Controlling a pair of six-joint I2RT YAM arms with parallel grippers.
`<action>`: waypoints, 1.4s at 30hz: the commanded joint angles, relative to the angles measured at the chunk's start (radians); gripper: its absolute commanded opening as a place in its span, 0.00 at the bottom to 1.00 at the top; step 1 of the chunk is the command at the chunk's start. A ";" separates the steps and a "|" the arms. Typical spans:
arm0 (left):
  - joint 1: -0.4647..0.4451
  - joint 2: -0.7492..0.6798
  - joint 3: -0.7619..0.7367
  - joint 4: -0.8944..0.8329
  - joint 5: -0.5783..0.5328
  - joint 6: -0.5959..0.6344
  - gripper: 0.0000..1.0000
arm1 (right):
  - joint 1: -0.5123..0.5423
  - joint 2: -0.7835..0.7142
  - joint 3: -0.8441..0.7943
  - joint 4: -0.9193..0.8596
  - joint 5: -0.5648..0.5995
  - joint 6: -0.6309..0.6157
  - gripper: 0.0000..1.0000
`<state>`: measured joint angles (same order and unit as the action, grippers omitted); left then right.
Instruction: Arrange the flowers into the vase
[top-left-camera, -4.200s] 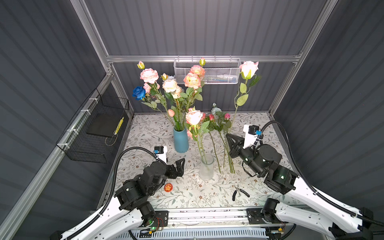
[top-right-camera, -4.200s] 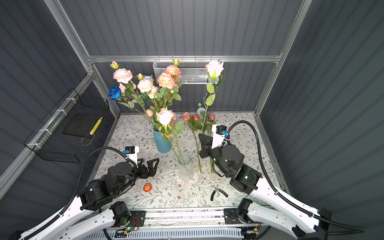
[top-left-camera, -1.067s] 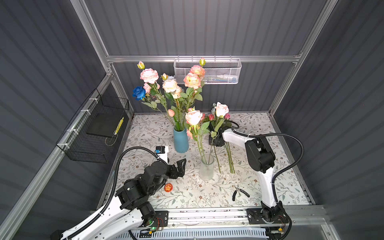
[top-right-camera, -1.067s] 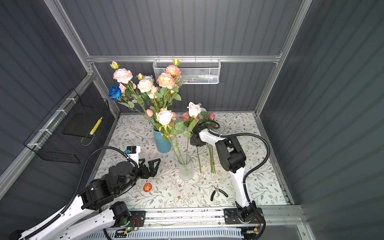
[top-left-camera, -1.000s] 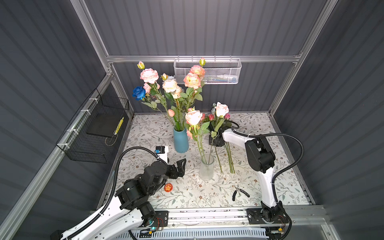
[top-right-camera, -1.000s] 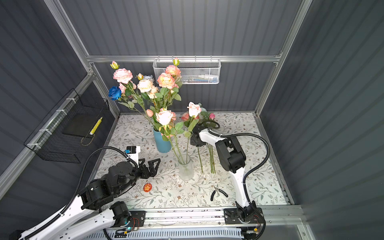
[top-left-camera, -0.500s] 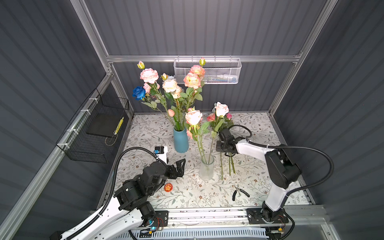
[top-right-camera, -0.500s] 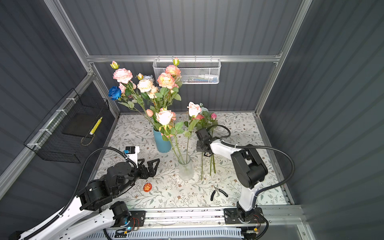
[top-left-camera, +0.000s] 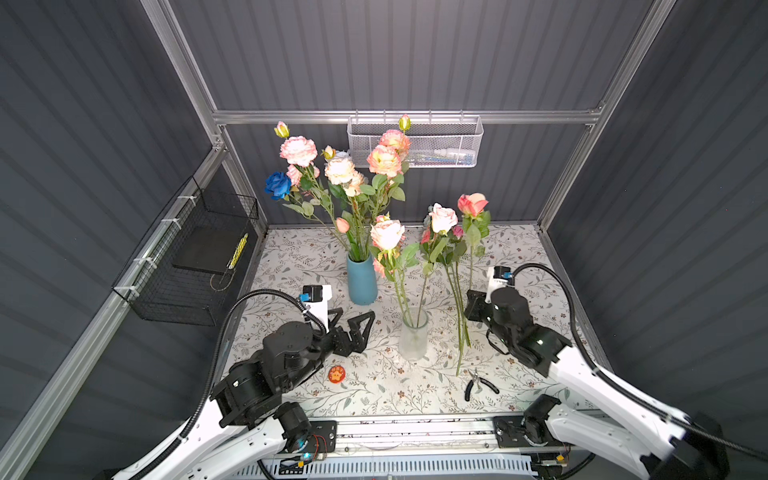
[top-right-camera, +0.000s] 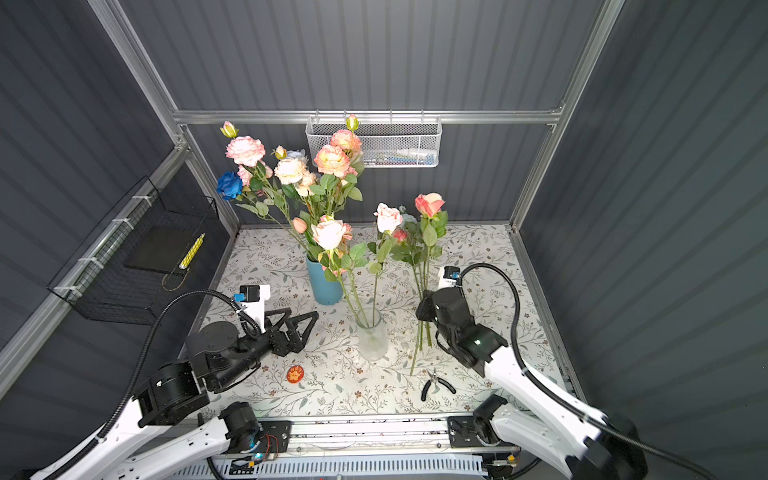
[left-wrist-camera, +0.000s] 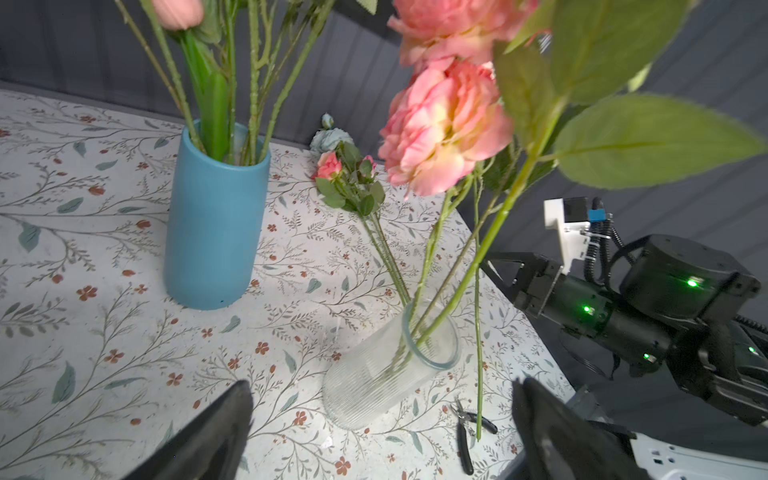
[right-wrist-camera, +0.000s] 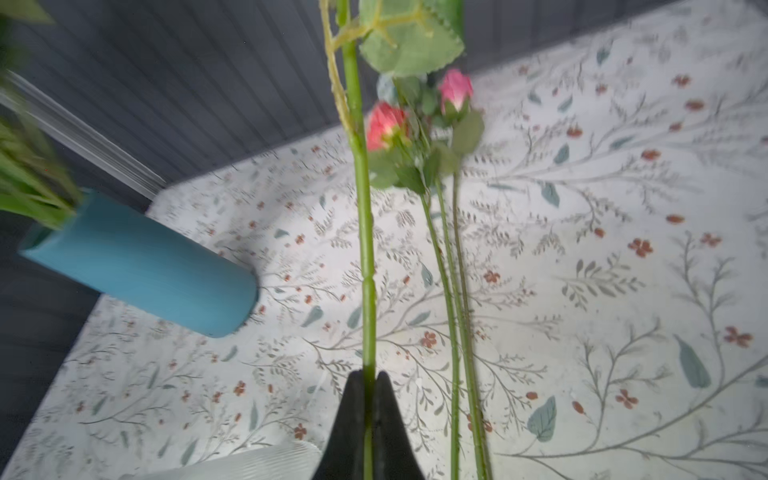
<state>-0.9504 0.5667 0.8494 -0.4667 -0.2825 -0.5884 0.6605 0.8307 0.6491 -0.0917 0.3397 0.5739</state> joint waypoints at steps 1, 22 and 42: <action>-0.005 -0.005 0.057 0.035 0.072 0.059 1.00 | 0.073 -0.152 0.023 -0.020 0.111 -0.083 0.00; -0.004 0.186 0.290 0.160 0.453 0.164 0.76 | 0.565 0.145 0.521 0.045 -0.251 -0.326 0.00; -0.005 0.198 0.331 0.187 0.444 0.185 0.14 | 0.596 0.214 0.511 0.052 -0.316 -0.289 0.00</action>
<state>-0.9504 0.7494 1.1419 -0.3038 0.1432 -0.4152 1.2514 1.0565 1.1530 -0.0669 0.0372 0.2733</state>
